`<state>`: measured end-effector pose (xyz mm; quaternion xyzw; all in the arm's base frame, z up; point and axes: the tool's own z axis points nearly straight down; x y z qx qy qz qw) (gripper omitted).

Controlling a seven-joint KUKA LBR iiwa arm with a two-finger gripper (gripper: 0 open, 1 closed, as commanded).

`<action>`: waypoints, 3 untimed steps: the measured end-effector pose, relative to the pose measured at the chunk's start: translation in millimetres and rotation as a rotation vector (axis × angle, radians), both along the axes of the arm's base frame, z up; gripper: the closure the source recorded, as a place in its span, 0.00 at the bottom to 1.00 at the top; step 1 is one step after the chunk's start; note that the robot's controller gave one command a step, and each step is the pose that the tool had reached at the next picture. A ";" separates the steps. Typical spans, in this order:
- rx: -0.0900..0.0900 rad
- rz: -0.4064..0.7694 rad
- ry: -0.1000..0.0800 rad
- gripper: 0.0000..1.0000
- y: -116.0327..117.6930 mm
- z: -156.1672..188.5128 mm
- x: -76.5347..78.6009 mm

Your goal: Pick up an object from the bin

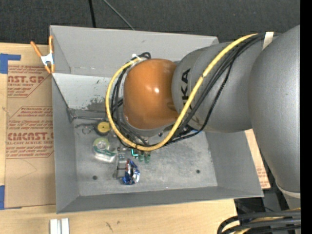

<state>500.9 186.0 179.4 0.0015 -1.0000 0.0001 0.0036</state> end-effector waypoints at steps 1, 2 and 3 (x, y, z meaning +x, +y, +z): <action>-0.001 0.158 -0.001 0.00 -74.0 -110.2 22.6; 0.005 0.535 -0.016 0.00 7.6 -108.3 -16.2; 0.005 0.531 -0.014 1.00 6.0 -108.5 -16.2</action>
Offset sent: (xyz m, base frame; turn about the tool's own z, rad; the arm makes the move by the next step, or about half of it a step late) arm 0.0230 -0.0725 -0.1094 -0.1595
